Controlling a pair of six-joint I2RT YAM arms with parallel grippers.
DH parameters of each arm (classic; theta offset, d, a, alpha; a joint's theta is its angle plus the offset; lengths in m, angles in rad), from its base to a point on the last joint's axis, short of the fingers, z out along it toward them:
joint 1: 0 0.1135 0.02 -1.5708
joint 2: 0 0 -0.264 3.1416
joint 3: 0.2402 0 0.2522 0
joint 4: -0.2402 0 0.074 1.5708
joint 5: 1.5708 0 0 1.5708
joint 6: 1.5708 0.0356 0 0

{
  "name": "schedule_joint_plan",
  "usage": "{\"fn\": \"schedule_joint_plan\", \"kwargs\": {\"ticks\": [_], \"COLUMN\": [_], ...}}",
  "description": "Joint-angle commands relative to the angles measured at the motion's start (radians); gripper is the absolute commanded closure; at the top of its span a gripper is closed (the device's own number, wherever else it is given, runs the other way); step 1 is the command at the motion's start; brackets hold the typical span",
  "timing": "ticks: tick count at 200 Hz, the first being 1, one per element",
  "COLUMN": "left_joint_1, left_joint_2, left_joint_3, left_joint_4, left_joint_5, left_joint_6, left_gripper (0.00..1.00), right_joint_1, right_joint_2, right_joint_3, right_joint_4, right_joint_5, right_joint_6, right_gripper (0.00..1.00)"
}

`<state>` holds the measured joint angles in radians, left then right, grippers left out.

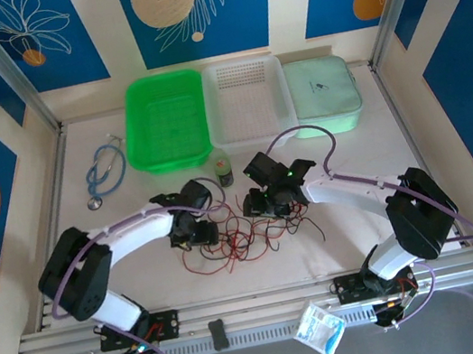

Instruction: Untangle the cables

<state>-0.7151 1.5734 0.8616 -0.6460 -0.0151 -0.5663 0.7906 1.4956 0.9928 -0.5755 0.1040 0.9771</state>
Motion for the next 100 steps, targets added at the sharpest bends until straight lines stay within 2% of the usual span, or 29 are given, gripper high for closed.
{"fn": "schedule_joint_plan", "kwargs": {"ticks": [1,27,37,60,100], "left_joint_1": [-0.027,-0.062,-0.076,-0.084,-0.074], "left_joint_2": [0.063,0.168,0.206,0.261,0.265], "left_joint_3": [0.054,0.097,0.112,0.111,0.075], "left_joint_4": [-0.009,0.005,-0.009,-0.024,-0.044], "left_joint_5": [-0.017,-0.056,-0.090,-0.154,-0.249], "left_joint_6": [0.028,0.029,0.023,-0.020,-0.123], "left_gripper": [0.23,0.25,0.30,0.54,0.99], "right_joint_1": [0.002,0.009,0.009,0.012,0.012], "right_joint_2": [-0.009,0.004,0.005,0.013,0.057], "right_joint_3": [-0.006,-0.016,-0.028,-0.060,-0.105], "right_joint_4": [-0.029,-0.031,-0.028,-0.023,-0.030], "right_joint_5": [-0.008,0.007,0.019,0.054,0.132], "right_joint_6": [0.020,0.039,0.053,0.094,0.139], "right_gripper": [0.53,0.54,0.54,0.56,0.57]}}
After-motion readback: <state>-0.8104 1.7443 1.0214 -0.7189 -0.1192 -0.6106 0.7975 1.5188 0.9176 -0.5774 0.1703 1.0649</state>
